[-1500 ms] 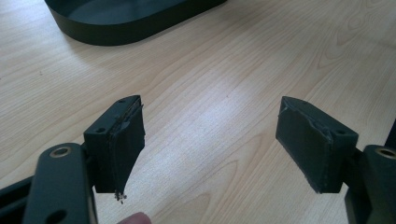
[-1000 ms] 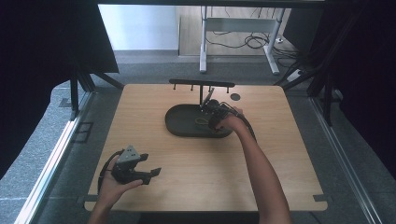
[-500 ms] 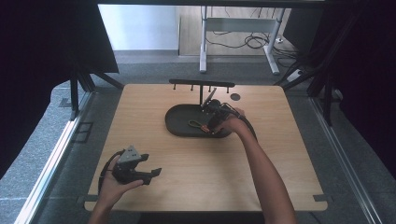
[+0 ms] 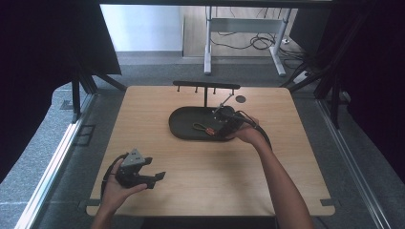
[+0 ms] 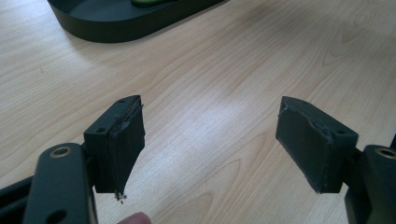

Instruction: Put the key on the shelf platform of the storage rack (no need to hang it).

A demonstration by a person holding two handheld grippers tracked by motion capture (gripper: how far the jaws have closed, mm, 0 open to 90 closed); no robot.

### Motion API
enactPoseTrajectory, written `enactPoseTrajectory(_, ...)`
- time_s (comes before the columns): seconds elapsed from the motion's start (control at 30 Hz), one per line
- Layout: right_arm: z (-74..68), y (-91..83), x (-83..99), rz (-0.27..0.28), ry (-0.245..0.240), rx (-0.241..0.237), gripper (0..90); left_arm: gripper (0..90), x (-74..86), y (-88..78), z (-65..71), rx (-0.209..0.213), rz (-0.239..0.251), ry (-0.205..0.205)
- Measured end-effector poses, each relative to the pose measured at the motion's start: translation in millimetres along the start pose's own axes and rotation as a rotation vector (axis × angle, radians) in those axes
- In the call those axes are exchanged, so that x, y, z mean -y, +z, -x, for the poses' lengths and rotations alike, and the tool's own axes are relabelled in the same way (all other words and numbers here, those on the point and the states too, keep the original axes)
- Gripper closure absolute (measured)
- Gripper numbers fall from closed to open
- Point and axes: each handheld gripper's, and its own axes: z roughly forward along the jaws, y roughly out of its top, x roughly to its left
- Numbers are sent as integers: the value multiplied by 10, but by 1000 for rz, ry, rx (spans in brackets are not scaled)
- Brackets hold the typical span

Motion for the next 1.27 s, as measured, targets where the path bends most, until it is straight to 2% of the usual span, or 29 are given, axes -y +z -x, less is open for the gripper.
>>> enactPoseTrajectory(0.3,-111,-199,341,53,8,-25,473,241,-1,22,20,-4,-5,4)
enactPoseTrajectory(0.53,-214,-276,723,101,20,-64,472,241,2,31,15,-9,-14,3)
enactPoseTrajectory(0.67,-246,-293,945,127,33,-66,472,241,1,27,18,-12,-15,2)
enactPoseTrajectory(0.8,-294,-276,1161,148,54,-61,471,241,1,30,19,-13,-18,5)
enactPoseTrajectory(1.0,-390,-161,1446,178,80,-49,470,241,-2,17,24,-22,-16,7)
enactPoseTrajectory(1.2,-403,-122,1562,225,120,-31,433,241,-10,28,43,-34,-23,19)
enactPoseTrajectory(1.27,-418,-147,1575,236,117,-7,411,241,-17,23,49,-36,-23,20)
